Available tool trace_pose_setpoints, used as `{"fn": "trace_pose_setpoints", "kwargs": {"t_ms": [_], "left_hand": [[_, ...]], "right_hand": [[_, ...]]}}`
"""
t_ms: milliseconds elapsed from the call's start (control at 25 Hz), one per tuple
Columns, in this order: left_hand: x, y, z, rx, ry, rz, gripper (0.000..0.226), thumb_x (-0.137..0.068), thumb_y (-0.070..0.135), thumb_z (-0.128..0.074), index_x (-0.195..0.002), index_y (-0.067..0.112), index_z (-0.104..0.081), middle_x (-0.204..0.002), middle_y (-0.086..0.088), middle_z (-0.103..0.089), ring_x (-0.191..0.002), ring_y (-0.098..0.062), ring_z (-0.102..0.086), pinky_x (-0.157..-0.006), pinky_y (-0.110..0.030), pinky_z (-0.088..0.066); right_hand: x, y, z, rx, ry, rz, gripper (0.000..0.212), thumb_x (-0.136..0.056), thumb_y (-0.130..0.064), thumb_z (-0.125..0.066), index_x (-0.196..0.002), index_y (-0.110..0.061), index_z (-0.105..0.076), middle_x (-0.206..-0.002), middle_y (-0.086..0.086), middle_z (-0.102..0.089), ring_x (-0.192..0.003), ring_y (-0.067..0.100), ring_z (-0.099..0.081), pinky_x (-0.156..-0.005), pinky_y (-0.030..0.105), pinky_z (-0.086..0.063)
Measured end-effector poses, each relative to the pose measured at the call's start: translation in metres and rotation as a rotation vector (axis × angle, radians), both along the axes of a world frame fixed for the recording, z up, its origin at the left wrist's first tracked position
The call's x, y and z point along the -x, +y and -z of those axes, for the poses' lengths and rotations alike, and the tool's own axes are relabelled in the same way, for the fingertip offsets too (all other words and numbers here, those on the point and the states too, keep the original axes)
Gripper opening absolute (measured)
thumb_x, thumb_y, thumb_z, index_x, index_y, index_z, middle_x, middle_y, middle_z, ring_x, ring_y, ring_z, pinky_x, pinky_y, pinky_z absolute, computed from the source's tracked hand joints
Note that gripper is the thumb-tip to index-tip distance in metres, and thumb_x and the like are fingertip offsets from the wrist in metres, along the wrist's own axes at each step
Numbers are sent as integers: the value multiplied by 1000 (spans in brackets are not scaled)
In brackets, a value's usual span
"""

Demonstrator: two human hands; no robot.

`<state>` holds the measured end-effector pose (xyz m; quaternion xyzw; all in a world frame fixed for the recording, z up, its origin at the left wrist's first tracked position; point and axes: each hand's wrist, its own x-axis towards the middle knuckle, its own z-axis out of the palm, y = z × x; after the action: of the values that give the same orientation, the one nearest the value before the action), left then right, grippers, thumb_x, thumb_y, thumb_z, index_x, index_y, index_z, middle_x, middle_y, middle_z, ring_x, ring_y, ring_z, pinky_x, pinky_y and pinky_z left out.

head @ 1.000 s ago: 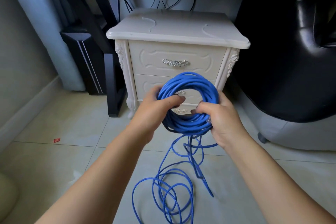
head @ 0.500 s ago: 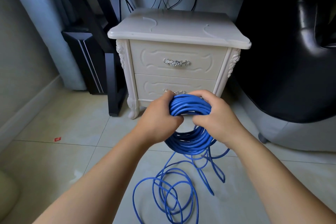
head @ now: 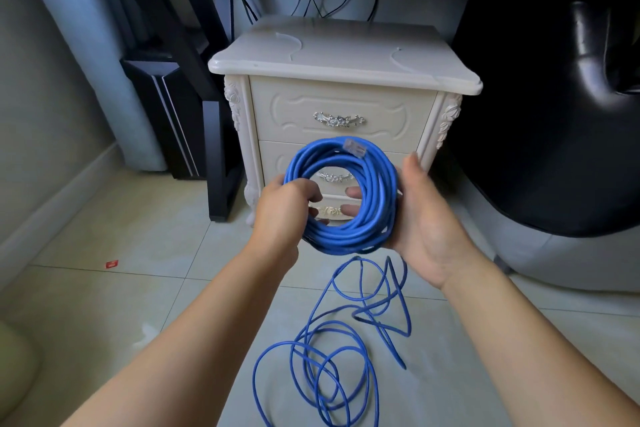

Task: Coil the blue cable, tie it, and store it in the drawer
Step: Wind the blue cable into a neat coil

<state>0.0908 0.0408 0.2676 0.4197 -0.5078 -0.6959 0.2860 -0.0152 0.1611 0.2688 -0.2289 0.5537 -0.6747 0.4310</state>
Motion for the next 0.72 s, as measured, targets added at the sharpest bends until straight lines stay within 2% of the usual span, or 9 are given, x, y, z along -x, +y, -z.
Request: {"fn": "trace_pose_setpoints", "kwargs": {"t_ms": [80,200,320,400,440,520,600,640,720], "left_hand": [[2,0,3,-19,16,-95,12,-78,2,-55,-80,14,-54,-72,-5,-50,-74,-30,-55,-70,-40,-49],[4,9,8,-3,49,-151,11,-80,4,-54,-86,14,-53,-79,-9,-52,-74,-29,-56,-63,-34,-45],[3,21,8,83,60,-168,13,-84,2,-54,-84,15,-52,-75,-2,-51,-66,-20,-52,-57,-25,-45],[2,24,8,132,80,-172,15,-85,1,-53,-85,15,-52,-76,-1,-51,-63,-17,-52,-51,-18,-44],[2,24,10,141,89,-148,15,-85,1,-53,-88,16,-53,-77,-1,-52,-65,-18,-55,-55,-20,-47],[2,22,17,139,61,-33,16,-83,8,-58,-94,19,-55,-78,0,-57,-73,-22,-63,-73,-36,-53],[0,21,21,136,-17,143,30,-73,22,-67,-101,22,-57,-86,-3,-65,-90,-25,-68,-93,-46,-53],[-2,18,20,155,-62,224,43,-67,28,-71,-107,23,-57,-97,-4,-68,-99,-24,-68,-97,-48,-51],[-6,10,13,228,-81,389,71,-61,31,-79,-126,32,-50,-117,6,-66,-107,-10,-65,-98,-38,-50]], "right_hand": [[-10,-4,5,-21,39,68,73,-61,-62,-73,-122,-24,-61,-108,7,-71,-103,34,-69,-93,59,-51],[-22,-11,10,-84,154,210,47,-74,-30,-83,-114,-20,-60,-104,11,-71,-98,31,-71,-91,53,-56],[-26,-15,18,-235,296,331,32,-77,-23,-80,-100,-21,-59,-91,4,-70,-78,20,-72,-71,44,-62],[-26,-15,21,-257,366,381,26,-75,-23,-77,-94,-22,-58,-79,-4,-66,-76,24,-71,-69,49,-61],[-25,-14,21,-248,359,395,24,-76,-21,-75,-93,-21,-58,-76,-3,-64,-77,26,-70,-72,51,-60],[-19,-11,21,-239,296,406,22,-79,-13,-70,-93,-21,-56,-83,8,-64,-83,32,-69,-74,49,-58],[-12,-7,22,-246,284,428,25,-77,-6,-66,-90,-25,-56,-93,17,-67,-85,36,-70,-74,53,-59],[-9,-5,21,-243,298,436,27,-75,-4,-64,-88,-27,-57,-93,18,-67,-81,36,-70,-74,56,-59],[-3,-2,18,-234,372,431,29,-74,-1,-62,-87,-27,-57,-85,15,-65,-73,30,-72,-73,57,-58]]}}
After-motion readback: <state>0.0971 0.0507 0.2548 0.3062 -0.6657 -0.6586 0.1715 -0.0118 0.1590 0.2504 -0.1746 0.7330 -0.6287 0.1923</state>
